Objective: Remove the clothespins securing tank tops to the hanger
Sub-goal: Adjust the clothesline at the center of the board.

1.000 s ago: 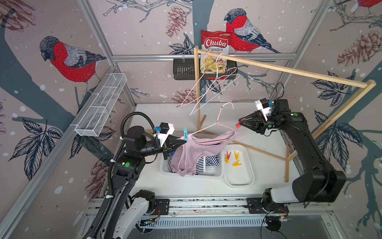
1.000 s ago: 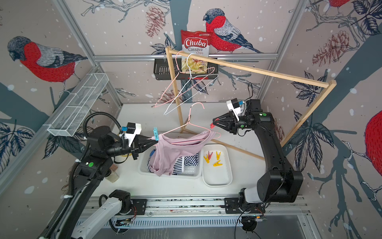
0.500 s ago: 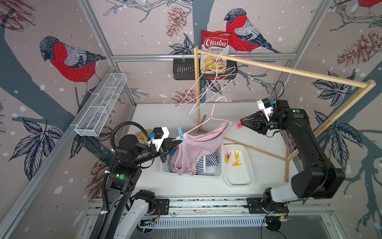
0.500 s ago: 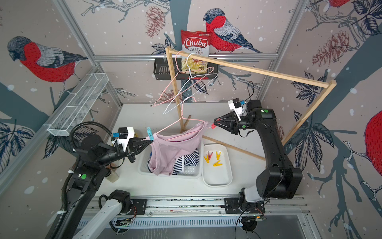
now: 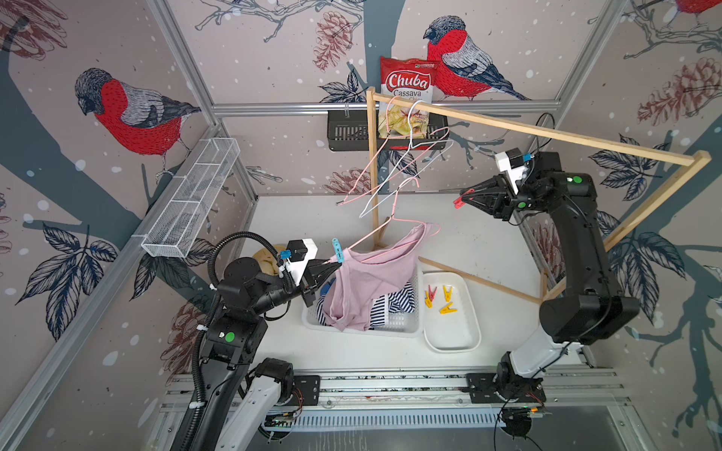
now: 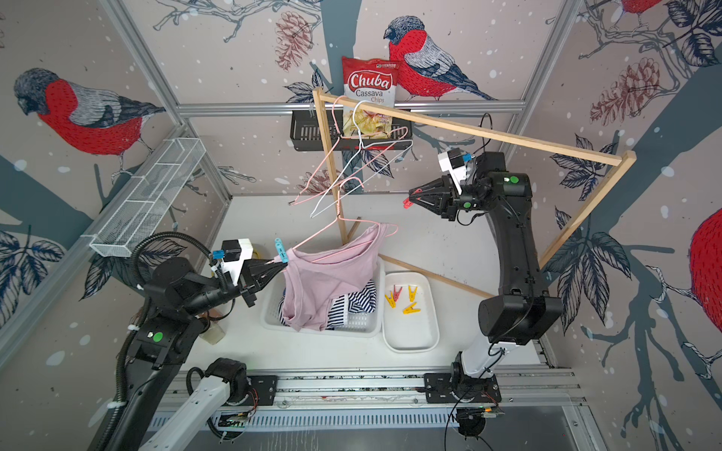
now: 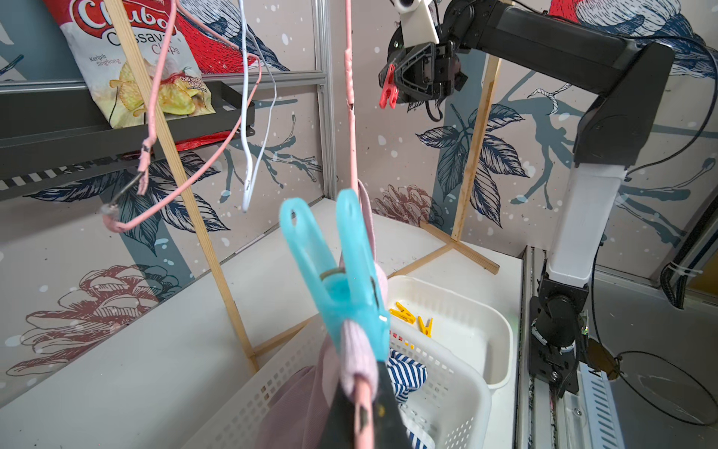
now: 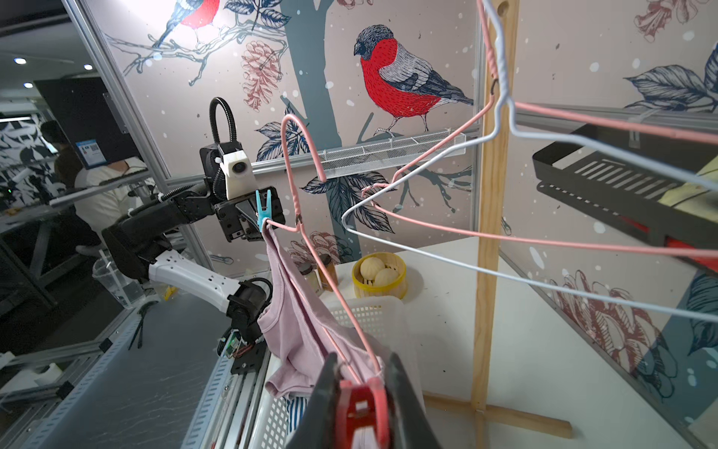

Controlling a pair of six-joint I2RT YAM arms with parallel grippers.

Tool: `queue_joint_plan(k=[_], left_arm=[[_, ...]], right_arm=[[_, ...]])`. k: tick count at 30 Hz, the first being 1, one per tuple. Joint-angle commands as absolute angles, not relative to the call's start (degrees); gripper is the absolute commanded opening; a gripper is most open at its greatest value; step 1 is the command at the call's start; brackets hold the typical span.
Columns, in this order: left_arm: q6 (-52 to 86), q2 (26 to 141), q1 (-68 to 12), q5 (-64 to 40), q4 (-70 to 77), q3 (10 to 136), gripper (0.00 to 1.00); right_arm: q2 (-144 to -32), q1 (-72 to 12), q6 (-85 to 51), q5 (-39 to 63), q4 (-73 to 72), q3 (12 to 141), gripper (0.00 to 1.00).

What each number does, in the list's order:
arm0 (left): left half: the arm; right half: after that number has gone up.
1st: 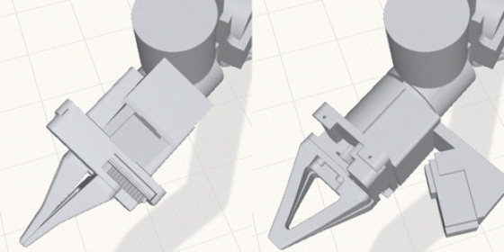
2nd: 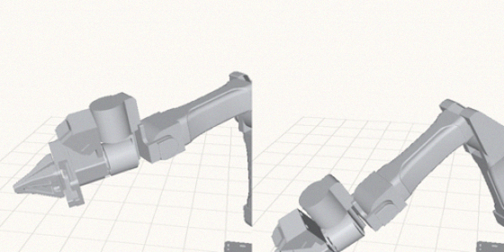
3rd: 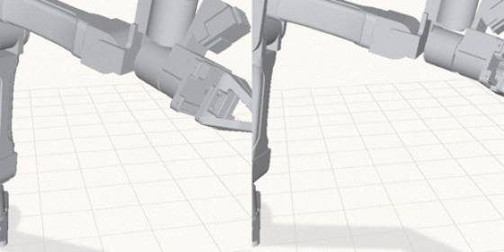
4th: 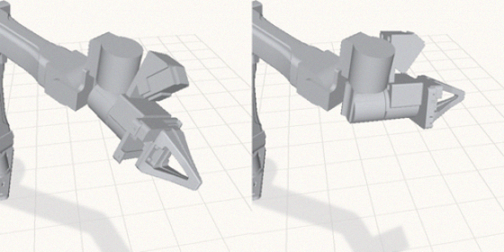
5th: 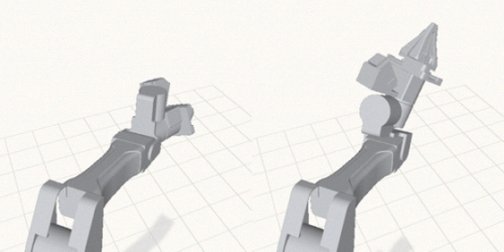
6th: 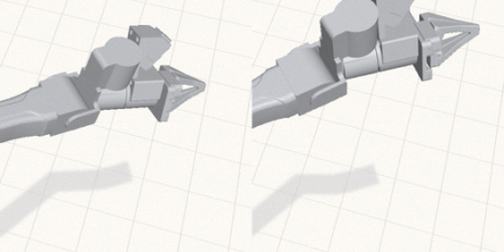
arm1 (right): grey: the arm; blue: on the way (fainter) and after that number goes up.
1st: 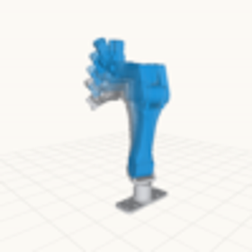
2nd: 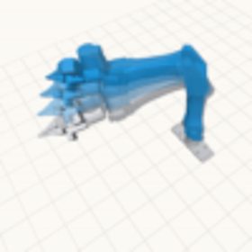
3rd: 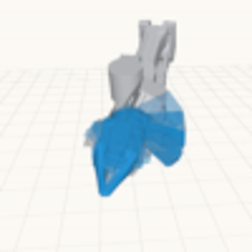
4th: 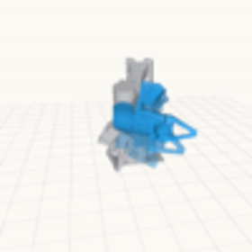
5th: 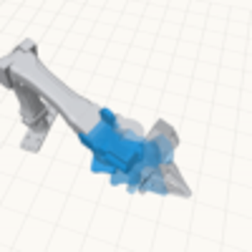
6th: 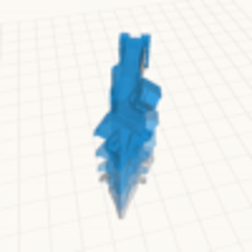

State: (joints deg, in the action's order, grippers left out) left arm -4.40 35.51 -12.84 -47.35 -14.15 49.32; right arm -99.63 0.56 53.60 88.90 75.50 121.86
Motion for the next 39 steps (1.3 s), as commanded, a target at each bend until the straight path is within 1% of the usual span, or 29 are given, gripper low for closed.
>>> queue_joint_plan(k=[1,2,3,4,5,6,8,9,13,16,22,26,30,34,37,39], left_arm=[[-4.5,36.4,-12.7,-47.7,-10.7,49.9,0.00],[-4.5,36.7,-12.7,-47.8,-10.7,50.0,0.00],[-4.4,36.9,-12.7,-47.9,-10.5,50.0,0.00],[-4.2,36.9,-12.7,-48.0,-10.2,49.9,0.00],[-4.1,36.9,-12.7,-48.2,-9.9,49.8,0.00],[-4.0,36.9,-12.7,-48.3,-9.7,49.6,0.00],[-4.0,36.7,-12.7,-47.9,-9.5,49.3,0.00],[-4.0,36.6,-12.7,-47.6,-9.6,49.3,0.00],[-4.9,35.3,-12.7,-47.0,-10.9,49.7,0.00],[-6.6,35.1,-12.7,-47.2,-11.8,49.7,0.00],[-7.8,37.4,-12.7,-49.7,-12.4,49.8,0.00],[-8.0,37.8,-12.7,-50.8,-11.7,49.9,0.00],[-7.7,38.4,-12.7,-51.6,-11.6,50.3,0.00],[-5.9,37.1,-12.7,-51.7,-9.9,49.1,0.00],[-5.5,35.8,-12.7,-51.0,-9.9,48.3,0.00],[-5.6,35.3,-12.7,-51.1,-10.6,48.3,0.00]], right_arm=[[-105.3,0.8,43.6,91.8,75.5,135.4,0.00],[-107.8,0.2,36.7,88.2,72.6,141.7,0.00],[-108.8,-1.6,23.2,78.1,63.1,145.8,0.00],[-107.7,-4.8,12.9,63.7,54.1,145.4,0.00],[-104.7,-7.8,9.6,53.2,46.2,140.8,0.00],[-100.7,-8.6,4.9,53.1,35.5,132.4,0.00],[-93.5,-7.5,-8.0,55.4,12.3,115.8,0.00],[-91.7,-7.7,-10.2,54.8,7.9,111.7,0.00],[-88.1,-10.8,-8.5,47.9,8.8,105.1,0.00],[-84.6,-11.3,-8.3,42.6,9.0,99.0,0.00],[-79.9,-8.6,-10.2,38.4,11.0,89.7,0.00],[-78.0,-5.4,-12.0,38.7,7.6,82.2,0.00],[-77.7,-3.8,-12.7,38.3,6.5,79.2,0.00],[-76.6,-4.3,-13.5,31.8,7.1,75.9,0.00],[-73.3,-5.8,-14.3,25.7,5.8,70.4,0.00],[-70.0,-6.0,-16.2,24.5,4.0,65.9,0.00]])
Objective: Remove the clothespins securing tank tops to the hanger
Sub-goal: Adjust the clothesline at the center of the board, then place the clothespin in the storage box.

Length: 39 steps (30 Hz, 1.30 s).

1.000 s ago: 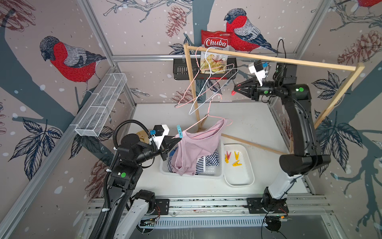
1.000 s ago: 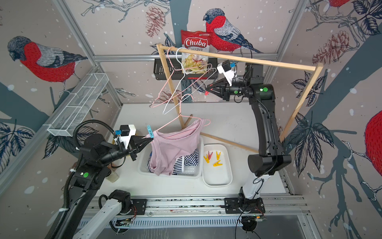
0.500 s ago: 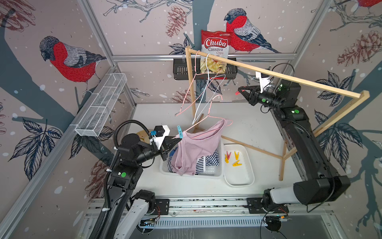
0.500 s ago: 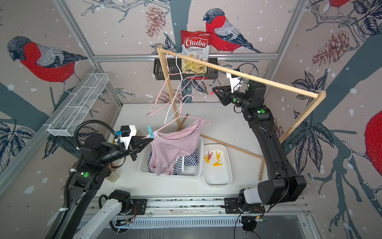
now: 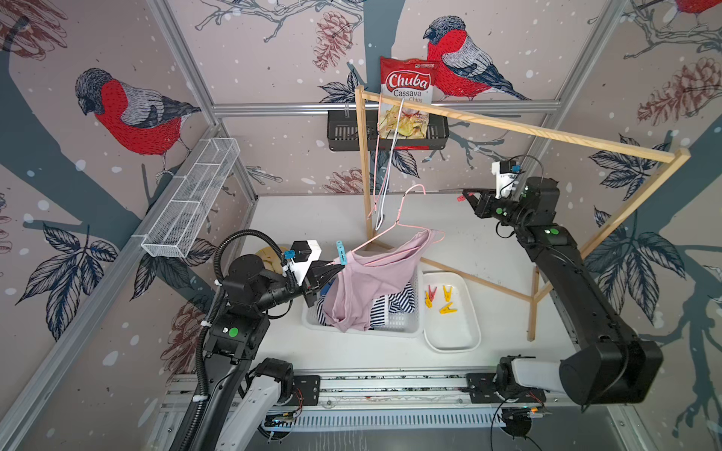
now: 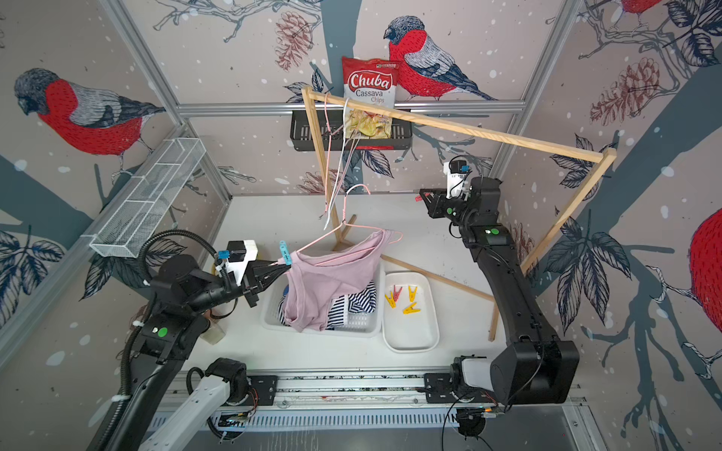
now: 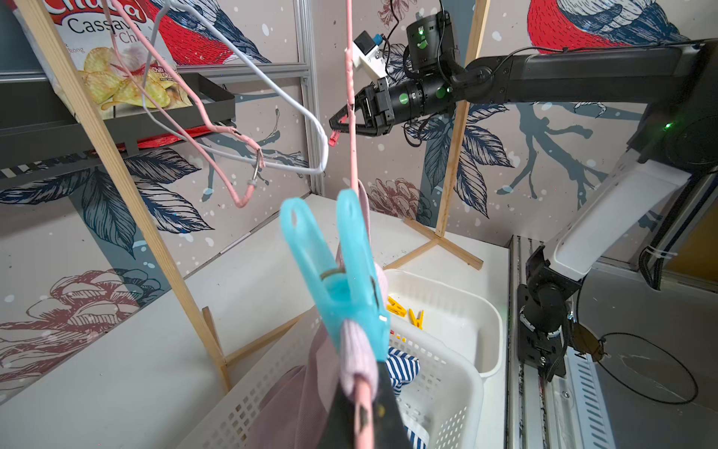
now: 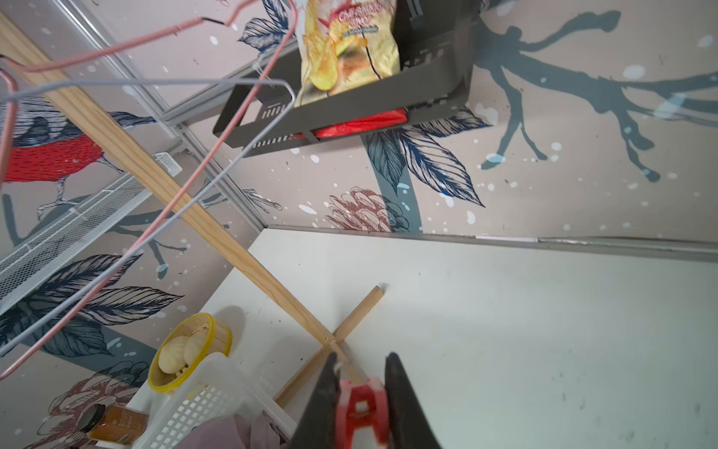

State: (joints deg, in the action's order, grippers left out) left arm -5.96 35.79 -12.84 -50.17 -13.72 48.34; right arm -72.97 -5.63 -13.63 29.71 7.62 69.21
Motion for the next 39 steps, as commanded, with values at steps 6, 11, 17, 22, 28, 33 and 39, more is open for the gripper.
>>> queue_joint_plan(k=[6,11,17,22,28,33,39], left_arm=[[-5.7,34.3,-12.7,-51.2,-11.1,47.9,0.00],[-3.6,32.6,-12.7,-51.4,-8.7,46.0,0.00],[-2.9,30.4,-12.7,-51.2,-8.0,44.7,0.00],[-2.6,30.0,-12.7,-50.8,-8.7,44.8,0.00],[-1.7,29.4,-12.7,-50.5,-9.0,44.7,0.00],[-0.6,28.7,-12.7,-49.6,-8.9,44.3,0.00],[0.1,27.8,-12.7,-48.4,-8.9,43.9,0.00]], right_arm=[[-61.3,-8.5,-18.8,20.3,3.5,57.0,0.00],[-54.4,-11.5,-20.2,15.7,3.6,49.8,0.00],[-48.0,-14.8,-22.3,9.1,4.0,42.1,0.00],[-44.0,-19.0,-24.6,4.8,3.3,37.5,0.00],[-38.2,-24.6,-26.8,-3.1,2.9,31.1,0.00],[-33.4,-27.9,-28.4,-6.5,2.0,25.1,0.00],[-35.9,-28.4,-30.2,-3.5,-0.1,21.1,0.00]])
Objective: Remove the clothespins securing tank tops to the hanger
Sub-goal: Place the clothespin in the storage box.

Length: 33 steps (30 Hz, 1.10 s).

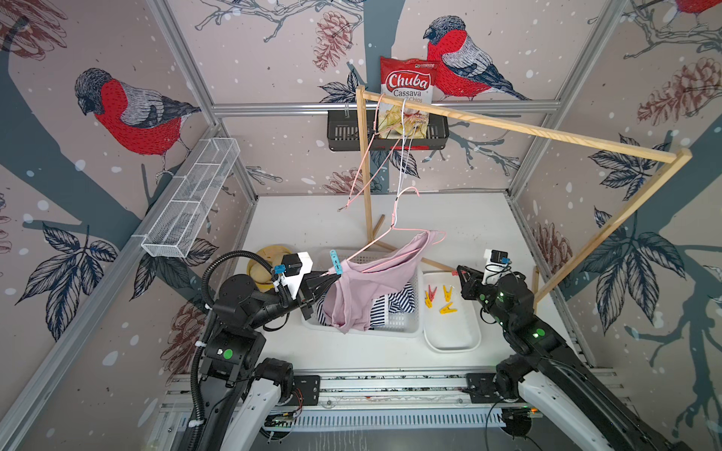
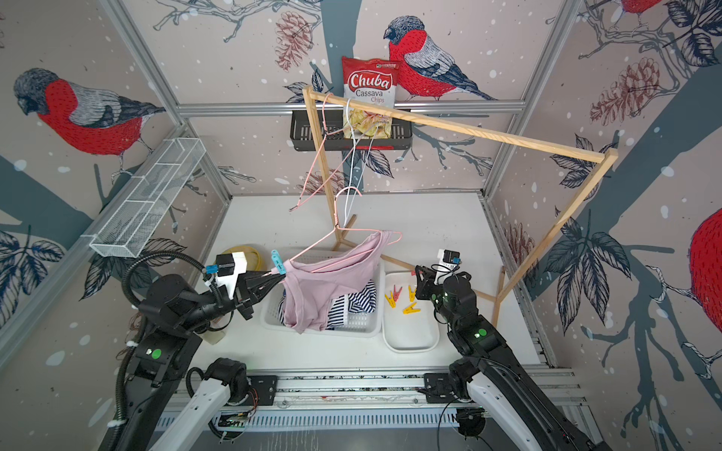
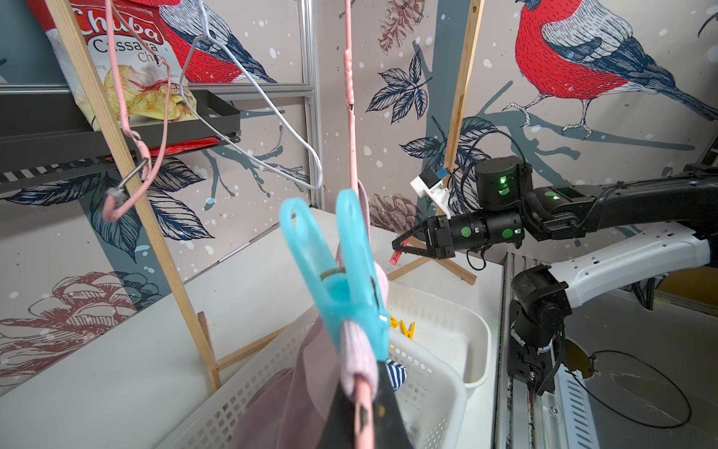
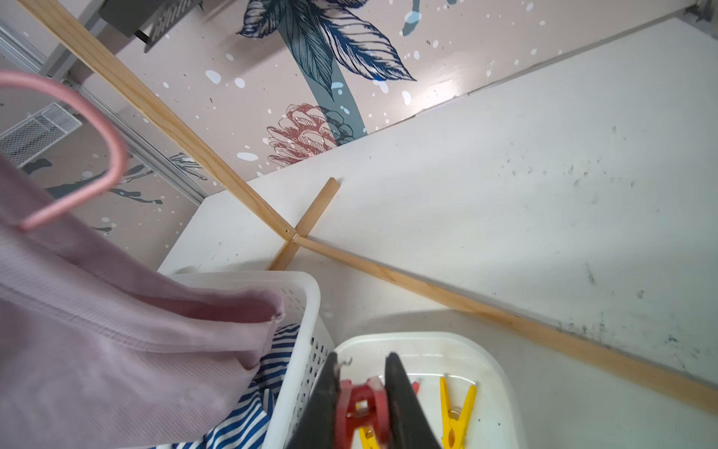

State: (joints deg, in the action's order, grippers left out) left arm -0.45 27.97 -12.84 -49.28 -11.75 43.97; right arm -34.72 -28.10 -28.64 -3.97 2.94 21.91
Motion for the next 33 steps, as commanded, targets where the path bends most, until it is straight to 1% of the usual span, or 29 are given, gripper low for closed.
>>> queue_joint_plan(k=[1,7,9,10,13,14,15,17,18,23,25,29,33], left_arm=[[0.1,27.9,-12.7,-48.4,-8.9,43.9,0.00],[0.3,27.4,-12.7,-47.7,-9.3,43.7,0.00],[0.5,27.4,-12.7,-47.5,-9.1,43.6,0.00],[0.5,27.6,-12.7,-47.5,-9.0,43.6,0.00],[0.6,28.4,-12.7,-47.6,-8.9,43.5,0.00],[0.4,28.7,-12.7,-47.6,-8.8,43.5,0.00],[0.5,29.0,-12.7,-47.6,-8.8,43.6,0.00],[0.4,29.3,-12.7,-47.7,-8.4,43.5,0.00],[0.5,29.2,-12.7,-47.7,-8.3,43.4,0.00],[0.6,29.3,-12.7,-47.7,-7.2,42.6,0.00],[0.6,29.5,-12.7,-48.0,-7.1,42.7,0.00],[0.8,30.0,-12.7,-48.6,-6.0,42.6,0.00],[1.7,31.1,-12.7,-50.2,-3.4,41.3,0.00]], right_arm=[[-37.0,-28.6,-30.6,-3.2,-0.6,20.6,0.00],[-43.4,-29.3,-30.9,-3.0,-5.9,16.7,0.04],[-45.4,-29.2,-31.1,-4.2,-6.1,16.3,0.08],[-46.5,-28.9,-31.6,-4.8,-6.3,16.1,0.12],[-49.0,-28.3,-32.1,-3.6,-8.2,15.5,0.16],[-49.6,-28.2,-32.3,-3.2,-8.9,15.4,0.18],[-49.9,-28.2,-32.5,-2.8,-9.2,15.4,0.23],[-50.2,-28.2,-32.4,-1.8,-9.4,15.6,0.36],[-50.1,-28.2,-32.2,-1.7,-9.1,15.7,0.41],[-47.6,-27.7,-30.1,-0.6,-6.2,16.4,0.60],[-45.4,-27.4,-29.4,-0.1,-4.4,17.1,0.62],[-36.6,-27.4,-27.3,1.3,-3.1,19.1,0.62],[-29.9,-27.8,-22.6,7.0,-7.0,23.1,0.63]])
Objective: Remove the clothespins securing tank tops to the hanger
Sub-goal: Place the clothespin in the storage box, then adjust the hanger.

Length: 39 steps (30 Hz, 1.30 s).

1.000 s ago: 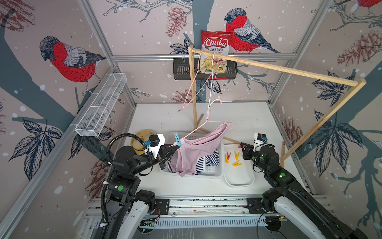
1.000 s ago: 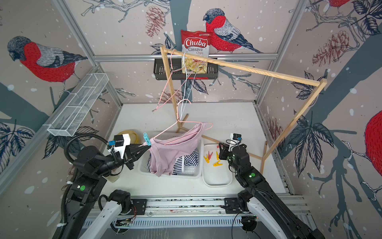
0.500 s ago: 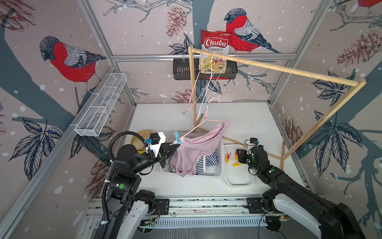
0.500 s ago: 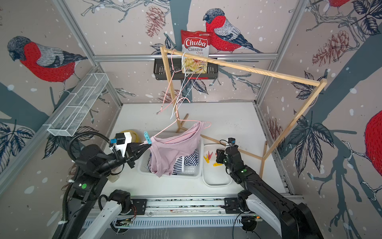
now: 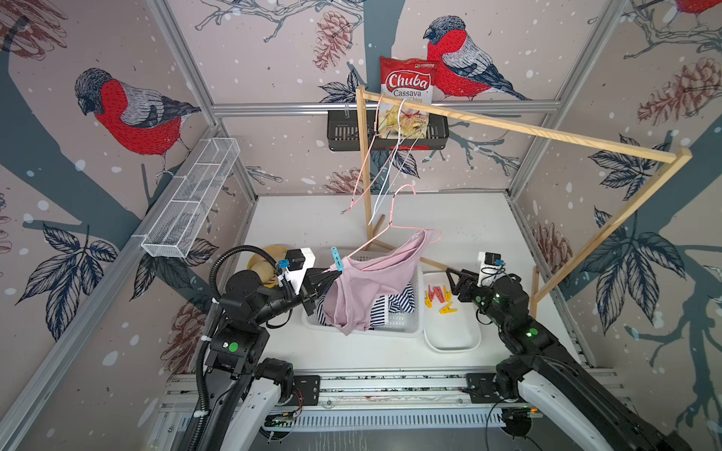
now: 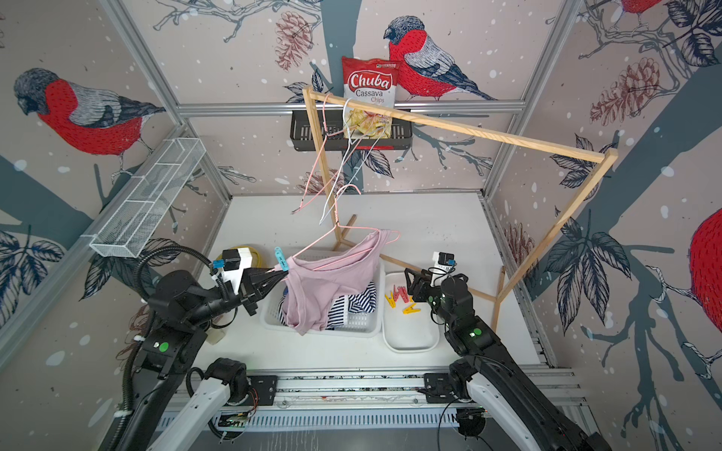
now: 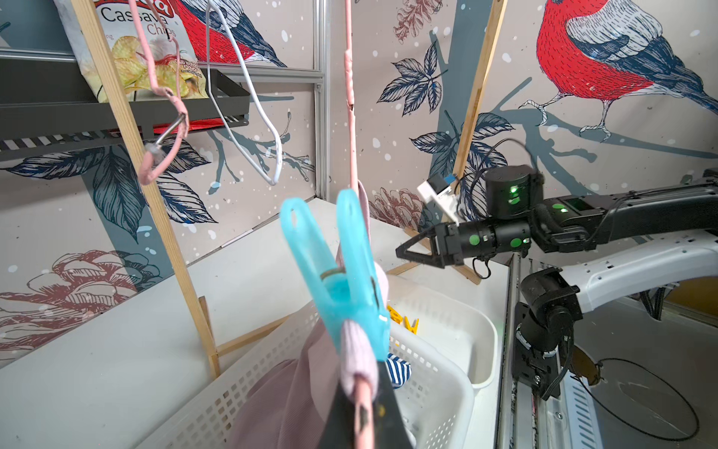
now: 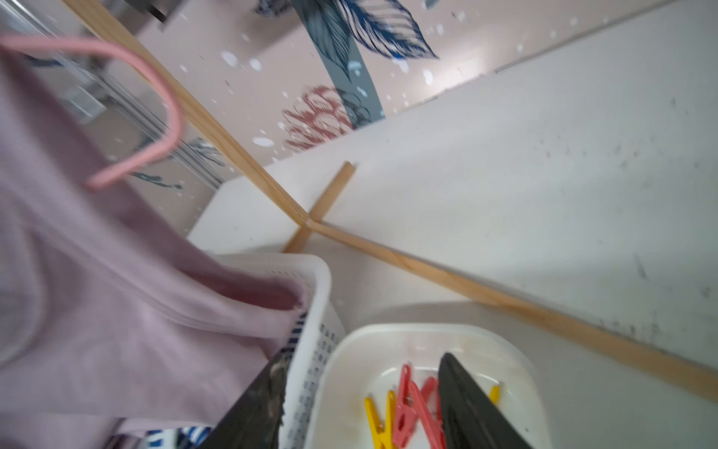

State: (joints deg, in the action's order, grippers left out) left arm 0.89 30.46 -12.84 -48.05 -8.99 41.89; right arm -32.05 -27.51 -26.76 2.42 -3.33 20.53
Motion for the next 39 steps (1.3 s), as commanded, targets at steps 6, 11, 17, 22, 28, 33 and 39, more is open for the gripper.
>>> queue_joint_plan(k=[6,11,17,22,28,33,39], left_arm=[[1.2,35.7,-12.7,-54.9,-1.7,42.0,0.00],[1.0,38.4,-13.0,-55.0,1.4,43.0,0.00],[1.3,42.2,-16.0,-51.7,6.7,44.7,0.00],[-1.8,46.3,-19.0,-50.4,5.5,47.6,0.00],[-4.1,47.4,-19.3,-51.3,2.9,48.7,0.00],[-4.1,45.9,-19.3,-50.6,2.9,47.2,0.00],[-4.0,44.8,-19.3,-49.7,2.2,46.7,0.00]], right_arm=[[-35.4,-29.6,-13.1,17.0,-2.9,40.0,0.65],[-45.8,-31.0,-9.0,24.2,-0.2,54.8,0.67],[-56.5,-38.8,-5.7,15.5,-1.7,63.8,0.66],[-60.1,-42.0,-3.7,11.9,-7.5,63.9,0.68],[-61.3,-43.2,-3.6,8.5,-8.2,64.3,0.66],[-61.1,-43.2,-4.9,7.9,-10.5,63.3,0.60],[-61.6,-43.5,-7.3,9.1,-14.6,62.5,0.52]])
